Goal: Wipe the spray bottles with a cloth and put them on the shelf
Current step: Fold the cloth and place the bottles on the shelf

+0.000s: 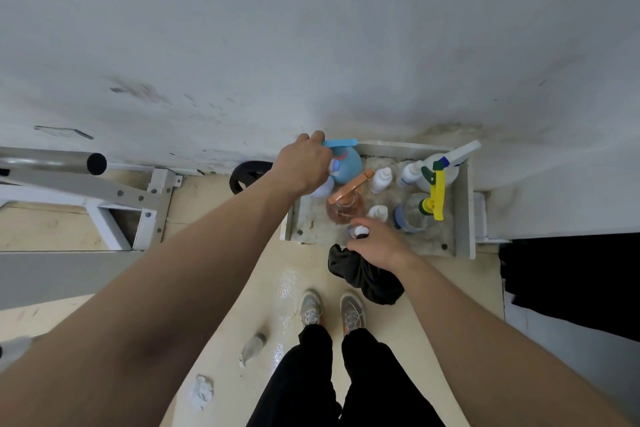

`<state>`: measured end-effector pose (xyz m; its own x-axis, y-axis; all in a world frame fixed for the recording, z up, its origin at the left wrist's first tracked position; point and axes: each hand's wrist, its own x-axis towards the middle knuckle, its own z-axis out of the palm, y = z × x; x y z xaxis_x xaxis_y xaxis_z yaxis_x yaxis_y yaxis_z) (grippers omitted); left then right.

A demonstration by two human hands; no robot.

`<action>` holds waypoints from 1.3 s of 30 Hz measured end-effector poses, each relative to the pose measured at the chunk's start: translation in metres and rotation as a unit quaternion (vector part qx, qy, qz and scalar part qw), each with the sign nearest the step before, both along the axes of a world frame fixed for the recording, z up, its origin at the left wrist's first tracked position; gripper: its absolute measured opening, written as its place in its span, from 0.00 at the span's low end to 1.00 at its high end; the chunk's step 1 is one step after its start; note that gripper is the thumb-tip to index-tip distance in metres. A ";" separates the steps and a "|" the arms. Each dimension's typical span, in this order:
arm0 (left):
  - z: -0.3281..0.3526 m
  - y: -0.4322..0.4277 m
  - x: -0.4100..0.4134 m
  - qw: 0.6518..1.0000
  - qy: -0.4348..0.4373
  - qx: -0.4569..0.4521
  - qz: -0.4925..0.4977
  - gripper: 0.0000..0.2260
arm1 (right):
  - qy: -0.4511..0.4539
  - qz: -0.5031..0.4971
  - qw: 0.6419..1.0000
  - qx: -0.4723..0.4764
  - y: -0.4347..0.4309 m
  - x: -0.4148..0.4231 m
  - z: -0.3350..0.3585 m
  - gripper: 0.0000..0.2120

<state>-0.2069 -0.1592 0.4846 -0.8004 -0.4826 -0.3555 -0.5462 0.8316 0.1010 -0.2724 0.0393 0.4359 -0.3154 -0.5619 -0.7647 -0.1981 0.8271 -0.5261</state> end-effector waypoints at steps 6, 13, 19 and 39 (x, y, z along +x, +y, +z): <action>-0.021 -0.005 0.010 0.998 0.056 0.018 0.019 0.11 | 0.003 -0.018 1.000 -0.004 -0.006 0.007 -0.010 0.21; -0.023 -0.002 0.019 0.989 0.121 0.071 0.056 0.20 | 0.005 -0.045 0.998 -0.031 -0.002 0.011 -0.013 0.16; -0.018 0.005 0.025 0.986 0.127 0.080 0.070 0.23 | -0.001 -0.051 0.998 -0.048 0.008 0.016 -0.004 0.31; 0.009 0.108 0.200 0.943 0.085 0.067 0.314 0.15 | 0.085 0.130 0.984 -0.083 0.037 0.081 0.078 0.17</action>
